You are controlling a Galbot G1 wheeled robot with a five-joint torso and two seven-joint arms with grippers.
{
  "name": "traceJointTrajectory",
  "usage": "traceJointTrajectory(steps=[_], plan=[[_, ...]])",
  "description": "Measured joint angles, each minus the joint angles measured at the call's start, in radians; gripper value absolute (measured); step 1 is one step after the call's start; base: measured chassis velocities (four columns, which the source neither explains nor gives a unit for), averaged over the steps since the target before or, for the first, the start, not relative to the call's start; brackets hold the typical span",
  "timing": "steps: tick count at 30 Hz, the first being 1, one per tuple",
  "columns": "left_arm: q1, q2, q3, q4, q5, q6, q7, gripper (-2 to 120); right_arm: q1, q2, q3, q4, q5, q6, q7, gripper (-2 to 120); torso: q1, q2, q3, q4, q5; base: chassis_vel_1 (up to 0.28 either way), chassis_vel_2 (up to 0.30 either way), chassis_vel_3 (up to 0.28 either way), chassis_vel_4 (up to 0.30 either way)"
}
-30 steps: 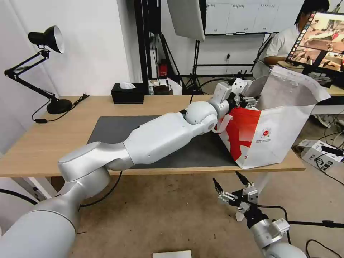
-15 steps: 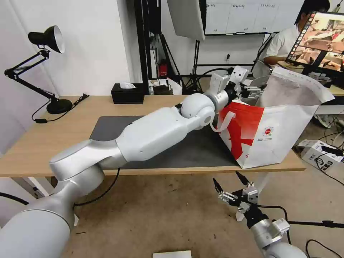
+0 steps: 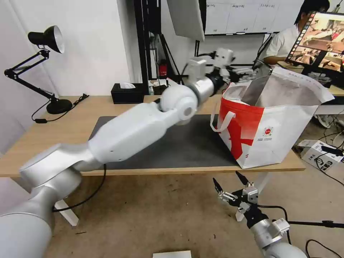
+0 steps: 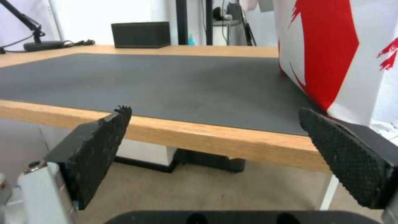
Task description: Pick up the trash from the table and place it into the takeout bag.
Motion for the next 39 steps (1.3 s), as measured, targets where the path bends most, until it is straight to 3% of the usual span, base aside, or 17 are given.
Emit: traceJointTrajectory(steps=[15, 19, 22, 23, 26, 27, 30, 39], plan=[[0.26, 0.263, -0.198, -0.216, 0.032, -0.025, 0.021, 100, 0.0, 0.0, 0.0, 0.0, 0.0, 0.0, 0.0, 100, 0.0, 0.0, 0.0, 0.0001, -0.0003, 0.0, 0.0, 0.0, 0.0], [0.367, 0.34, -0.279, -0.269, 0.057, -0.031, 0.038, 100, 0.0, 0.0, 0.0, 0.0, 0.0, 0.0, 0.0, 100, 0.0, 0.0, 0.0, -0.0001, 0.0, 0.0, 0.0, 0.0, 0.0], [0.521, 0.412, -0.382, -0.319, 0.088, -0.04, 0.065, 100, 0.0, 0.0, 0.0, 0.0, 0.0, 0.0, 0.0, 100, 0.0, 0.0, 0.0, -0.0001, 0.0, 0.0, 0.0, 0.0, 0.0], [0.521, 0.412, -0.382, -0.319, 0.088, -0.04, 0.065, 100, 0.0, 0.0, 0.0, 0.0, 0.0, 0.0, 0.0, 100, 0.0, 0.0, 0.0, -0.0001, 0.0, 0.0, 0.0, 0.0, 0.0], [0.683, 0.457, -0.505, -0.36, 0.118, -0.047, 0.09, 100, 0.0, 0.0, 0.0, 0.0, 0.0, 0.0, 0.0, 100, 0.0, 0.0, 0.0, -0.0001, -0.0001, 0.0, 0.0, 0.0, 0.0], [0.683, 0.457, -0.505, -0.36, 0.118, -0.047, 0.09, 100, 0.0, 0.0, 0.0, 0.0, 0.0, 0.0, 0.0, 100, 0.0, 0.0, 0.0, -0.0001, -0.0001, 0.0, 0.0, 0.0, 0.0], [0.861, 0.489, -0.625, -0.385, 0.189, -0.084, 0.113, 100, 0.0, 0.0, 0.0, 0.0, 0.0, 0.0, 0.0, 100, 0.0, 0.0, 0.0, 0.0001, 0.0, 0.0, 0.0, 0.0, 0.0], [1.094, 0.482, -0.72, -0.377, 0.377, -0.151, 0.121, 100, 0.0, 0.0, 0.0, 0.0, 0.0, 0.0, 0.0, 100, 0.0, 0.0, 0.0, -0.0001, 0.0001, 0.0, 0.0, 0.0, 0.0]])
